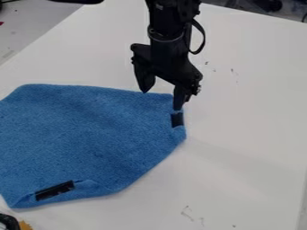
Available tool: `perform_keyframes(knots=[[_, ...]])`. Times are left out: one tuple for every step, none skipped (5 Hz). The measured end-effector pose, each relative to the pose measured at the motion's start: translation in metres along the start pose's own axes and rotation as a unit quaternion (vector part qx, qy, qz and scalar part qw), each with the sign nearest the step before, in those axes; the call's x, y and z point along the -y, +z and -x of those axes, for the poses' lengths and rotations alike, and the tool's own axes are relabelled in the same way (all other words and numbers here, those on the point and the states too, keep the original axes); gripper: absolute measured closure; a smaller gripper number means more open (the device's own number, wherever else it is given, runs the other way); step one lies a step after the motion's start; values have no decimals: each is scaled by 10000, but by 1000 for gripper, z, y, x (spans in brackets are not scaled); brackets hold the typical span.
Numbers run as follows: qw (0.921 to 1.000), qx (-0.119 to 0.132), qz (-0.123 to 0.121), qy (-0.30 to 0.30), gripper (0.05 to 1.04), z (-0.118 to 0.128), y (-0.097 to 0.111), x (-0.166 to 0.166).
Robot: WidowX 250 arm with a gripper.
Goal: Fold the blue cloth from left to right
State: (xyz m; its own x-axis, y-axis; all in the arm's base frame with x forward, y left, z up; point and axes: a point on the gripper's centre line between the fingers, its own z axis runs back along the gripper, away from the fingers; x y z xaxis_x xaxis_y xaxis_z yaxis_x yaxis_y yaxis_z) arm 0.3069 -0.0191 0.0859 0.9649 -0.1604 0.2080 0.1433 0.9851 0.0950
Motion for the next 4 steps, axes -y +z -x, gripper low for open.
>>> perform_keyframes(knots=[[9999, -153, 14, -9, 83, 5, -8, 1], [9990, -192, -91, 385, 83, 30, -7, -30], [9972, -197, -145, 705, 83, 55, 0, -64], [9929, -268, -309, 1118, 83, 88, 5, -103]])
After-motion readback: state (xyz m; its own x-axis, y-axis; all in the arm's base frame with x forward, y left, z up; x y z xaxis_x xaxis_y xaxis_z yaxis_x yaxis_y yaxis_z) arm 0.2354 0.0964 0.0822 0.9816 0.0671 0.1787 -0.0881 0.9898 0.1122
